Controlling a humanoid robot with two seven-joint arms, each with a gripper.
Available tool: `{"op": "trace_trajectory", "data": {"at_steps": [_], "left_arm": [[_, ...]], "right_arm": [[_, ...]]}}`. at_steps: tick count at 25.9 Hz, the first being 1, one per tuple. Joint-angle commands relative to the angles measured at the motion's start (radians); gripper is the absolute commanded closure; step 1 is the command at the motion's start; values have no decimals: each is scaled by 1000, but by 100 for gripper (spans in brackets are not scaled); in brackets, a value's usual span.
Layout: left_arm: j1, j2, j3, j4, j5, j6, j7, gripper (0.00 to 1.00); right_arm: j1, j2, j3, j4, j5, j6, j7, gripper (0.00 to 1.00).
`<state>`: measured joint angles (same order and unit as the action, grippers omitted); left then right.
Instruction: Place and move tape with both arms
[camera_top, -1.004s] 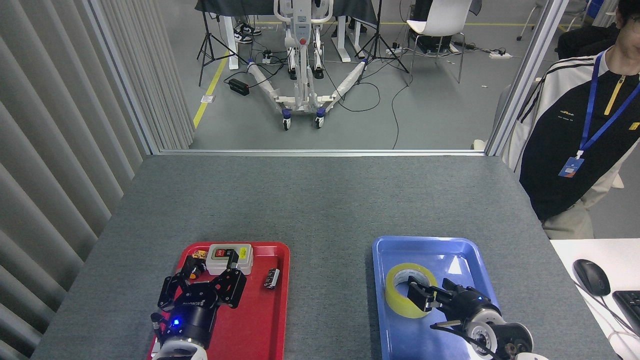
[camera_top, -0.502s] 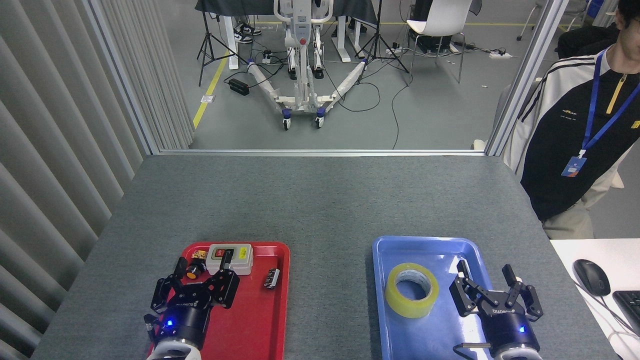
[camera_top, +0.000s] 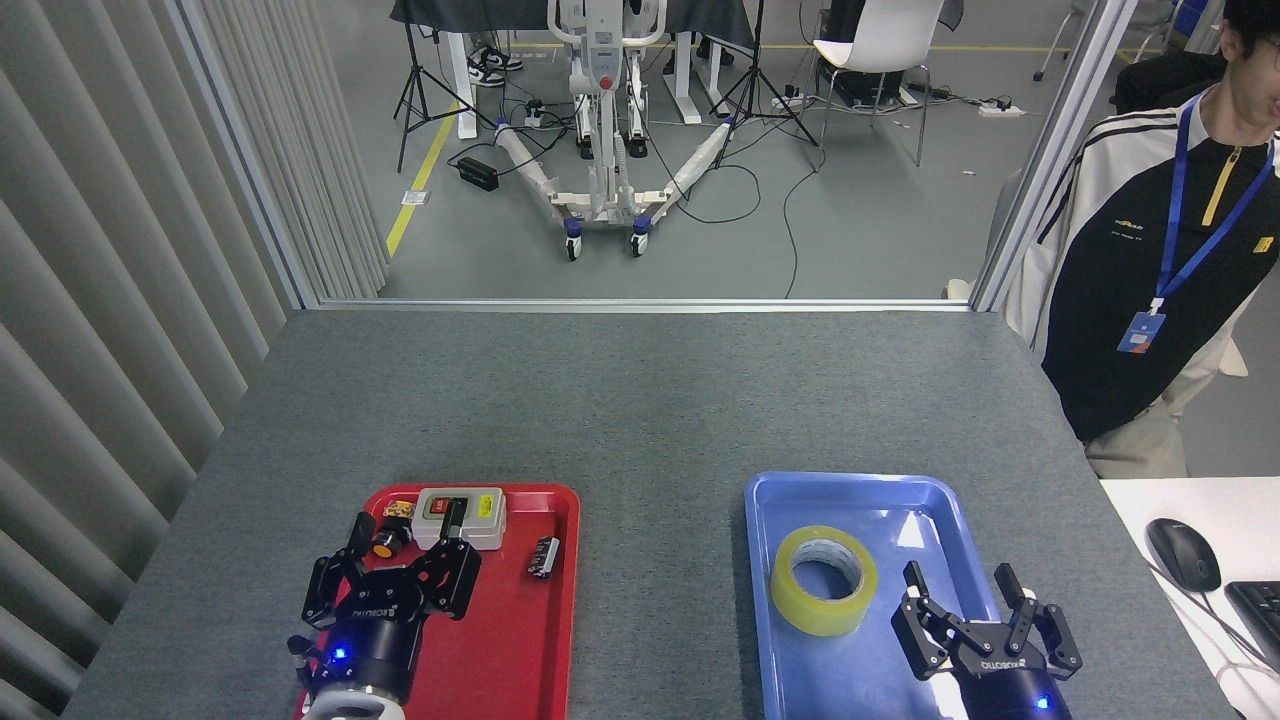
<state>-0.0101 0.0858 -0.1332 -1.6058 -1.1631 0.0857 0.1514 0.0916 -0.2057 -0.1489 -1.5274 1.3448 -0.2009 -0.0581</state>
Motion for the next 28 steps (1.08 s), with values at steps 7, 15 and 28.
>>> {"op": "trace_trajectory", "data": {"at_steps": [7, 15, 28], "left_arm": [[-1, 2, 58, -6, 42, -44, 14, 0], [9, 74, 67, 70, 43, -83, -53, 0], [81, 75, 141, 10, 43, -265, -50, 0]], "right_arm": [[3, -12, -17, -13, -228, -87, 12, 0], [3, -46, -66, -7, -180, -92, 15, 0], [-1, -49, -63, -17, -70, -94, 21, 0]]}}
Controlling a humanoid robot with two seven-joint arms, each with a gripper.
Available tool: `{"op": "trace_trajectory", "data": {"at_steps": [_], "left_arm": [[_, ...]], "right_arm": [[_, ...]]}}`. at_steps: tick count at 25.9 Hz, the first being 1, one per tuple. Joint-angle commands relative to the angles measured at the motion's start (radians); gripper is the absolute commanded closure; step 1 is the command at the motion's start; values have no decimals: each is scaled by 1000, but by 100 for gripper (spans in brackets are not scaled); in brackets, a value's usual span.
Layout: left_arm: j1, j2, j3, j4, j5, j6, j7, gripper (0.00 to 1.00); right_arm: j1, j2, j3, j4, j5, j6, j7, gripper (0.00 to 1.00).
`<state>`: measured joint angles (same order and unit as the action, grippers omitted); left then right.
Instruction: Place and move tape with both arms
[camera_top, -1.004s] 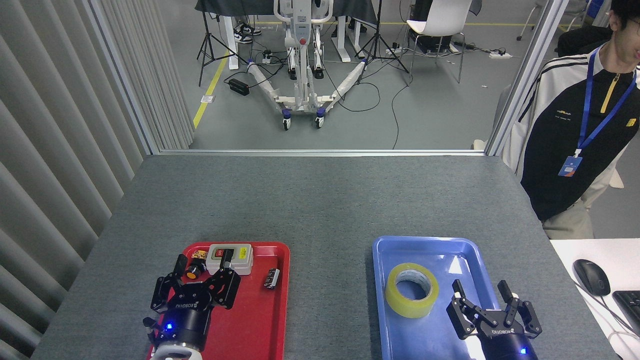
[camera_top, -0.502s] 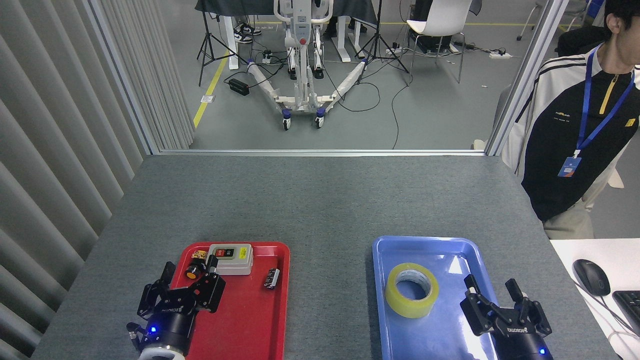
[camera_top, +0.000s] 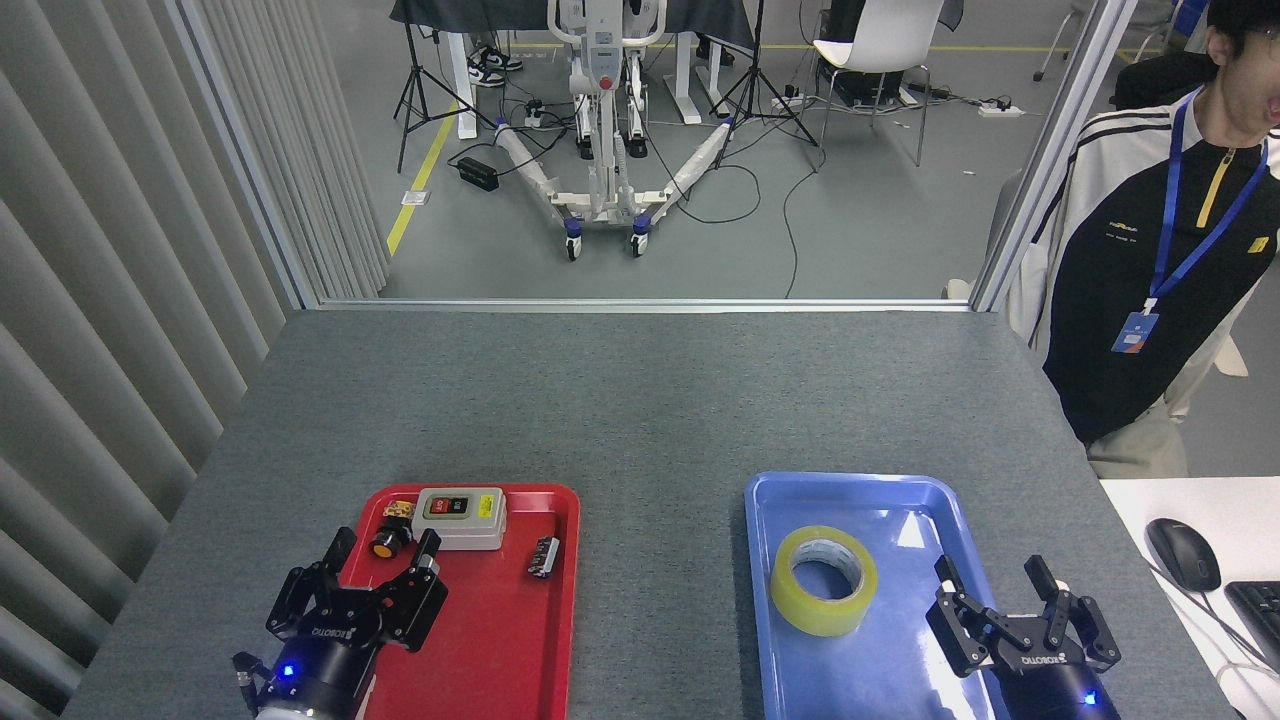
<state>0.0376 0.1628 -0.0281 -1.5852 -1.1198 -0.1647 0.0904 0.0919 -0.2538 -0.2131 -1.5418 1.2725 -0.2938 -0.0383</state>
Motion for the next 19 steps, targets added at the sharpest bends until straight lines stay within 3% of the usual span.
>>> {"op": "trace_trajectory", "data": {"at_steps": [1, 10, 19], "left_arm": [[42, -6, 54, -21, 0, -12, 20, 1], [77, -19, 137, -50, -9, -24, 28, 1], [79, -34, 129, -91, -2, -75, 63, 1]], "right_arm": [[-1, -1, 1, -3, 2, -1, 2, 0], [0, -2, 4, -12, 5, 12, 2, 0], [2, 1, 6, -20, 4, 12, 2, 0]]}}
